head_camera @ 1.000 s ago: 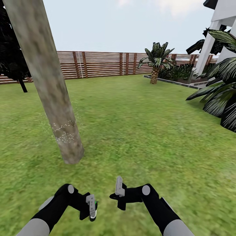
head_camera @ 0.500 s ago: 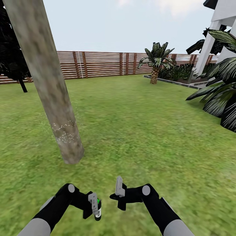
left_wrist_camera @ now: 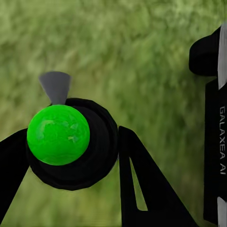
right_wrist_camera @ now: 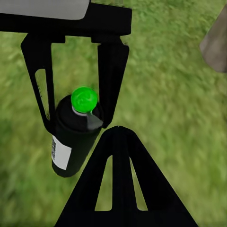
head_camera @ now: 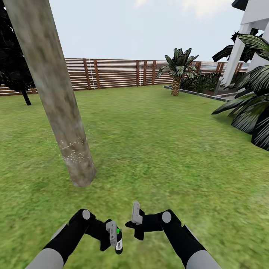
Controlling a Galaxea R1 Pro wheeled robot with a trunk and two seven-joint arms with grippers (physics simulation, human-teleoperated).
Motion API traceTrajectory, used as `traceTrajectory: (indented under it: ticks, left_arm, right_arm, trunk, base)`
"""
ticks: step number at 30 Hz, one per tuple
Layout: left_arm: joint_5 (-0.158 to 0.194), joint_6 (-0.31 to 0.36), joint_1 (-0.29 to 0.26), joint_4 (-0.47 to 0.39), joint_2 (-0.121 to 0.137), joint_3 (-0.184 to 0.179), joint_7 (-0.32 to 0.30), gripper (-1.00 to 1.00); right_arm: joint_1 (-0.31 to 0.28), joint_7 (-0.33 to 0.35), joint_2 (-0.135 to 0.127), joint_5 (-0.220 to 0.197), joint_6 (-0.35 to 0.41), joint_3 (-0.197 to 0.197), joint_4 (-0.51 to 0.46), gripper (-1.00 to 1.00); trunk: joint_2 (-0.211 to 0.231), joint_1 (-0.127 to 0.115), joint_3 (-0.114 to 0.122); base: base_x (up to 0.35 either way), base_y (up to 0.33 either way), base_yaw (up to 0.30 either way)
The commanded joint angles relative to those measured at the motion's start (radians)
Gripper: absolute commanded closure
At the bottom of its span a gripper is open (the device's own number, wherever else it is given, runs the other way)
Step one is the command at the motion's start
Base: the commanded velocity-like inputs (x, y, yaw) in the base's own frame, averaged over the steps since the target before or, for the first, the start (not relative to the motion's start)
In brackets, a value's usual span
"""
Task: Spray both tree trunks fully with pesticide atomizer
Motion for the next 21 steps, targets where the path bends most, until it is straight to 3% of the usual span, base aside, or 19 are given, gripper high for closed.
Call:
traceTrajectory:
  ticks: [1, 7, 12, 21]
  left_arm:
    - [0.000, 0.000, 0.000, -0.001, -0.002, 0.000, 0.000, 1.00]
    - [0.006, 0.002, -0.006, -0.002, -0.024, 0.002, 0.000, 1.00]
    - [0.025, 0.002, -0.013, 0.000, -0.024, 0.003, 0.000, 1.00]
    - [0.026, 0.004, -0.015, -0.001, -0.025, 0.005, 0.000, 1.00]
  right_arm:
    - [0.000, 0.000, 0.000, 0.001, 0.000, -0.001, 0.000, 1.00]
    - [0.000, -0.001, -0.001, 0.001, 0.000, -0.002, 0.001, 1.00]
    - [0.000, -0.001, -0.001, 0.001, 0.000, -0.002, 0.001, 1.00]
    - [0.000, -0.002, -0.002, 0.002, 0.000, -0.002, 0.003, 1.00]
  trunk:
    - [0.000, 0.000, 0.000]
    - [0.000, 0.000, 0.000]
    - [0.000, 0.000, 0.000]
    - [0.000, 0.000, 0.000]
  base:
    - [0.000, 0.000, 0.000]
    - [0.000, 0.000, 0.000]
    - [0.000, 0.000, 0.000]
    - [0.000, 0.000, 0.000]
